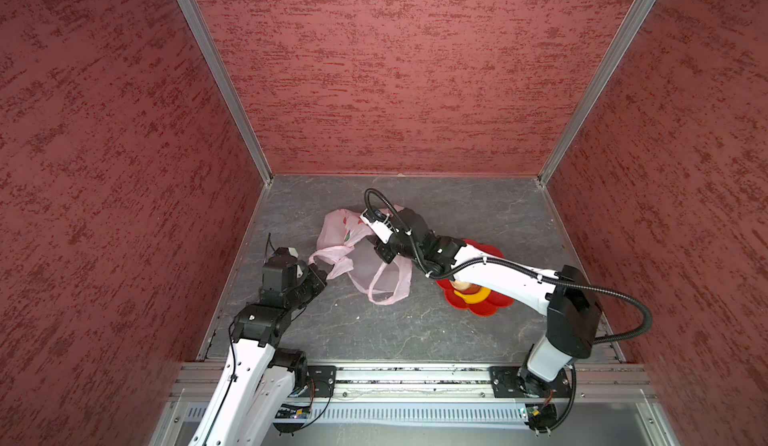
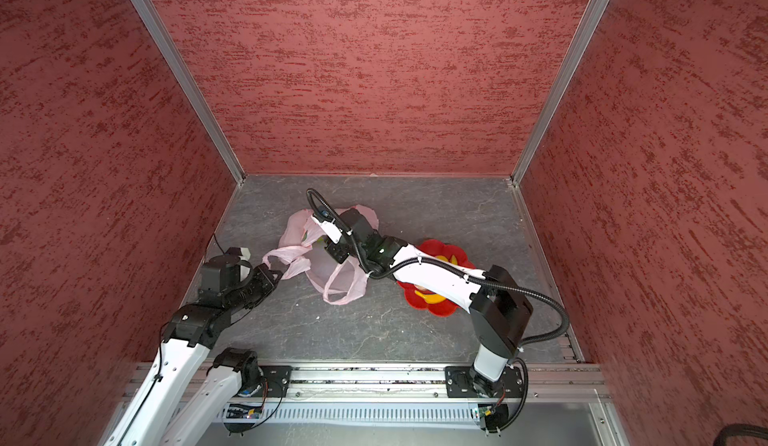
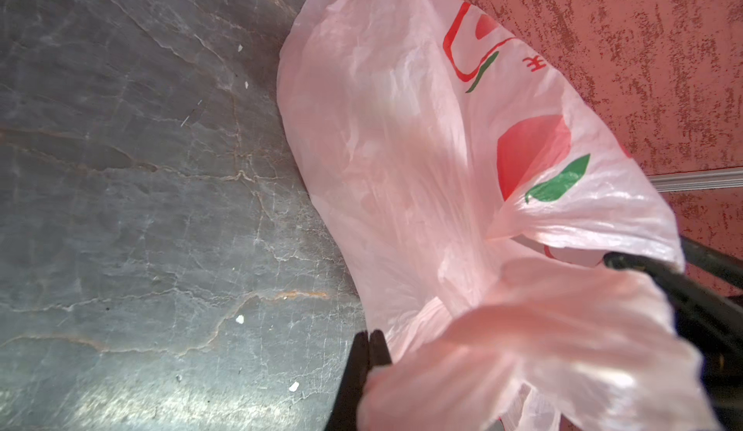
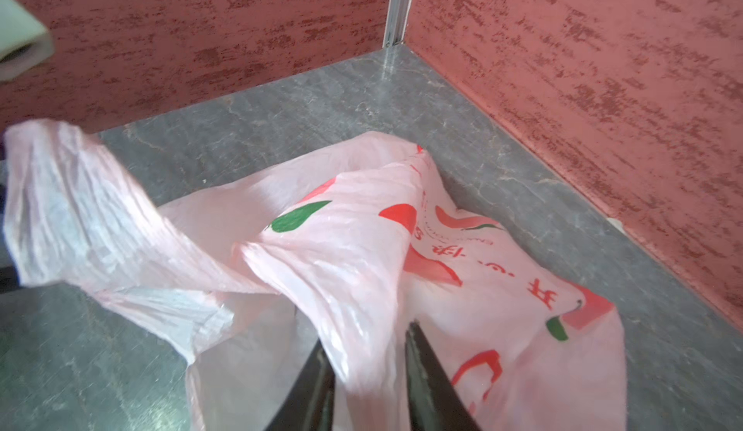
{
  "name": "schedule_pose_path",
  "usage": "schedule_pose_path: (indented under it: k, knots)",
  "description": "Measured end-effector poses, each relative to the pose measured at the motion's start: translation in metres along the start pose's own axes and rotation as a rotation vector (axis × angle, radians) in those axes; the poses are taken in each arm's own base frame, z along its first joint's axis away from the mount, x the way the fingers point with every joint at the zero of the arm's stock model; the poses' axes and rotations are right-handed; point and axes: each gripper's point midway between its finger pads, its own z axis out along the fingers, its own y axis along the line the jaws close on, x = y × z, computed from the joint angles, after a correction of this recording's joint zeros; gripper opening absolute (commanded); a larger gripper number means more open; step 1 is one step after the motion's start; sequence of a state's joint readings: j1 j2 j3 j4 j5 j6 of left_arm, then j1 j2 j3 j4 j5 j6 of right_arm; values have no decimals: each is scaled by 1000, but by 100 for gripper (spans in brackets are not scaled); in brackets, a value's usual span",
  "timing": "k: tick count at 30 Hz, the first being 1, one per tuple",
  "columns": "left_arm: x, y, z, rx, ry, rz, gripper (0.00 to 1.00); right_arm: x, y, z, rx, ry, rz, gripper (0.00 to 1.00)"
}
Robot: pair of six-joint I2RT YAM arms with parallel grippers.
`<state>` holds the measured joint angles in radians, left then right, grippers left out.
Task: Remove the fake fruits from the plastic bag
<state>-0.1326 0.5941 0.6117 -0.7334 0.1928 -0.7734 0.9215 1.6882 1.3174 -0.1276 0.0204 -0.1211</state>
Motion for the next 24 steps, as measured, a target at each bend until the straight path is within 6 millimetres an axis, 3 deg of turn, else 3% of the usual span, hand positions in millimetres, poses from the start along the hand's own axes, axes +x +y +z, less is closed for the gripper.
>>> schedule_pose_path:
  k: [2, 5, 16, 21, 24]
  knots:
    - [2, 3, -2, -12, 5, -2, 0, 8, 1, -7, -3, 22, 29, 56]
    - [2, 5, -5, -27, 9, -3, 0, 7, -2, -19, 10, 26, 59, 67]
    - [3, 6, -7, -43, 14, 3, 0, -41, -34, -63, 143, -12, 148, 84]
    - [3, 6, -7, -43, 15, 12, 0, -46, -43, -58, 185, 50, 187, 89]
    - [3, 6, -7, -42, 15, 12, 0, -28, -41, -44, 189, 132, 215, 92]
